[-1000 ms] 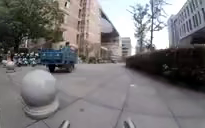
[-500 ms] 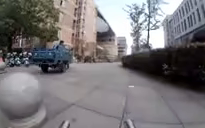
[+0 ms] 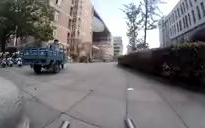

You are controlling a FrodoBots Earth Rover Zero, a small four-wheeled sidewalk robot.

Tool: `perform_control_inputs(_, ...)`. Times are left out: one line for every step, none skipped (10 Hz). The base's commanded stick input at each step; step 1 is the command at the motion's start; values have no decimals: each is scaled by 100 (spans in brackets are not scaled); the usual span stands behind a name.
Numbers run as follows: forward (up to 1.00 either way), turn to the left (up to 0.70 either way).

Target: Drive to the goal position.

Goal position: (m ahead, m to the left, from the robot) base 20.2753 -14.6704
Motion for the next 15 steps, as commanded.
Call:
perform_control_inputs(45,0)
perform_control_inputs(45,0)
perform_control_inputs(45,0)
perform_control_inputs(45,0)
perform_control_inputs(45,0)
perform_control_inputs(45,0)
perform_control_inputs(45,0)
perform_control_inputs(45,0)
perform_control_inputs(45,0)
perform_control_inputs(45,0)
perform_control_inputs(45,0)
perform_control_inputs(45,0)
perform_control_inputs(45,0)
perform_control_inputs(45,0)
perform_control_inputs(45,0)
